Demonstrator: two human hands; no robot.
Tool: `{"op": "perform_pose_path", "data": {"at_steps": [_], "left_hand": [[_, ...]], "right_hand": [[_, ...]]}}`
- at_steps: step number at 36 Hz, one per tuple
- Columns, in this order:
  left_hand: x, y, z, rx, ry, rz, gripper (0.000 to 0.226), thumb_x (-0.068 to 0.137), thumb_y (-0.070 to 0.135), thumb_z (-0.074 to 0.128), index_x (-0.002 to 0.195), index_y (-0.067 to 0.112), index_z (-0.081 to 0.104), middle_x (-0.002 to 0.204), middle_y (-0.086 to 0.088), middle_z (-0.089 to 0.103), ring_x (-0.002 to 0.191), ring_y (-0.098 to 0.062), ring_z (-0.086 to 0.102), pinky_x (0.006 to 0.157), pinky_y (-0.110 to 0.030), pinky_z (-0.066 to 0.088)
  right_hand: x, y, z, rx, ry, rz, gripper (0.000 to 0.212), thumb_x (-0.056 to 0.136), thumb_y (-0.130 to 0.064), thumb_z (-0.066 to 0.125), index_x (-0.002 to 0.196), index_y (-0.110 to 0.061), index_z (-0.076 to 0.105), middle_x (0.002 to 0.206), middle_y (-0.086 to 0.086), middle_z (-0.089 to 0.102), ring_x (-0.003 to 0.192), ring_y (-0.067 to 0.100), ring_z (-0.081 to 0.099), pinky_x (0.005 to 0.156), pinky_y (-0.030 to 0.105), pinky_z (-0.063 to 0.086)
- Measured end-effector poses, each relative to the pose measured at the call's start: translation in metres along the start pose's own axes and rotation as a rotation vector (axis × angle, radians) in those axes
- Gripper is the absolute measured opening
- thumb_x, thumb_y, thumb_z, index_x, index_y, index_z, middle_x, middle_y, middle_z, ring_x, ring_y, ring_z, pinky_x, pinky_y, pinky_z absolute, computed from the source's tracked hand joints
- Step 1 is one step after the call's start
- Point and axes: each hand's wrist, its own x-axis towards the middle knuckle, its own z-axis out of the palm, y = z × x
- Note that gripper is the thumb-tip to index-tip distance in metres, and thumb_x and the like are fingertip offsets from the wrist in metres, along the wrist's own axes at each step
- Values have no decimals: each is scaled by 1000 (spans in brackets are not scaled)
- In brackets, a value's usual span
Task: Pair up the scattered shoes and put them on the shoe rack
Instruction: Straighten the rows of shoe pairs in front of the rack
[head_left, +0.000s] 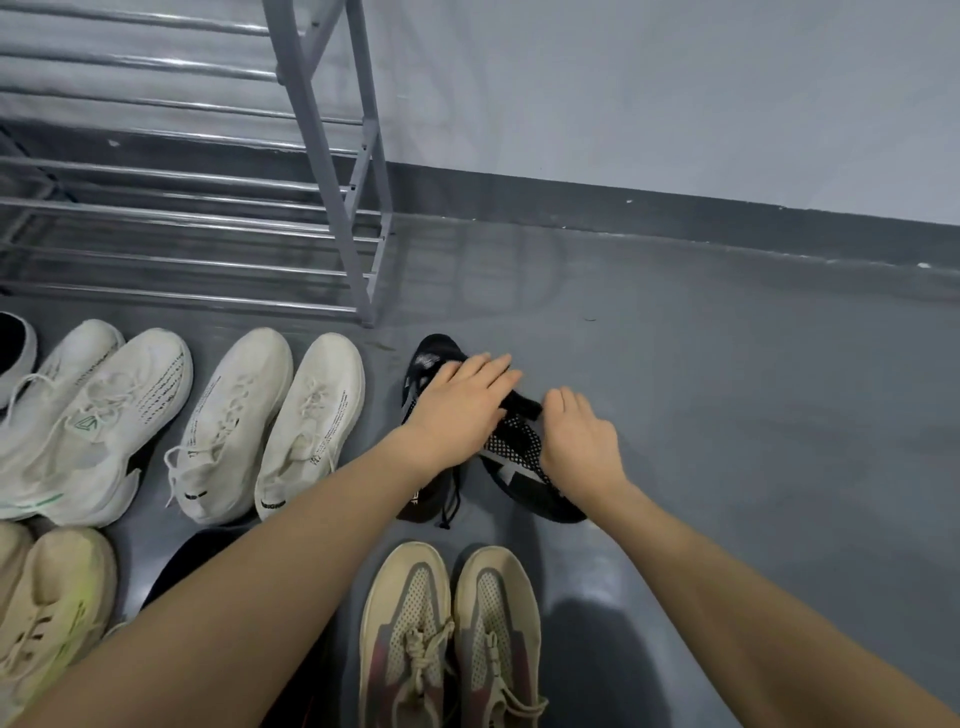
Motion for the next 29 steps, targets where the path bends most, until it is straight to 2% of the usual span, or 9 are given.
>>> {"op": "perform_pose_path", "data": {"at_steps": [2, 4, 7, 10, 12, 15, 21, 24, 29], "left_hand": [[1, -5, -4, 74, 20, 39, 42, 96, 27, 45, 137, 18, 43, 146, -1, 40, 140, -21, 28, 109, -38, 21], [0, -9, -8, 120, 66, 59, 23, 89, 20, 56, 110, 12, 61, 114, -6, 63, 118, -28, 53, 98, -41, 32], [-7, -13, -17, 135, 46, -16, 16, 87, 13, 54, 103, 13, 58, 101, -4, 61, 99, -27, 59, 88, -36, 36], [-16, -24, -18, 179, 27, -83, 21, 85, 15, 59, 105, 16, 54, 105, 1, 58, 103, -20, 57, 80, -29, 37], [-24, -34, -22, 197, 57, -138, 24, 77, 19, 69, 98, 17, 56, 98, 1, 60, 93, -19, 61, 71, -28, 41], [-37, -50, -19, 119, -27, -270, 17, 93, 12, 45, 110, 12, 50, 109, -5, 55, 101, -26, 57, 71, -33, 39], [-65, -80, -14, 30, -60, -574, 22, 93, 3, 40, 112, 7, 50, 115, -9, 54, 103, -29, 57, 71, -36, 42], [-64, -81, -13, 28, -73, -611, 24, 92, 2, 40, 111, 5, 53, 115, -10, 55, 103, -31, 58, 75, -36, 44], [-56, -84, -14, 7, -97, -649, 25, 92, 2, 43, 112, 6, 57, 117, -11, 56, 105, -31, 59, 81, -36, 45]], "right_hand": [[6, -6, -6, -44, 33, -63, 47, 40, 5, 78, 71, -10, 45, 62, 3, 51, 54, 22, 55, 36, 19, 6], [10, -14, -9, -54, 40, -94, 56, 38, 1, 80, 73, -12, 39, 62, 1, 52, 55, 20, 55, 38, 18, 4], [14, -23, -7, -54, 75, -101, 47, 36, 3, 82, 68, -11, 50, 63, 0, 53, 55, 20, 56, 45, 15, -6], [24, -36, -2, -26, 114, -130, 41, 43, 0, 84, 68, -13, 55, 65, -1, 55, 57, 20, 56, 36, 18, 16], [33, -47, 2, 57, 168, -139, 31, 56, -2, 81, 74, -14, 58, 70, 0, 57, 60, 22, 58, 50, 25, 39], [41, -58, 5, 275, 174, -84, 13, 82, -2, 60, 92, -10, 60, 90, 6, 60, 82, 28, 59, 76, 33, 37], [25, -75, 26, 398, -46, 28, 31, 90, -12, 52, 121, -9, 51, 120, 8, 50, 109, 29, 44, 90, 35, 33], [15, -80, 42, 460, -229, -6, 33, 89, -19, 56, 121, -11, 50, 121, 6, 49, 112, 28, 44, 93, 36, 36], [6, -94, 71, 294, -506, -70, 66, 79, -51, 64, 132, -17, 43, 133, 1, 41, 123, 27, 36, 100, 38, 30]]}}
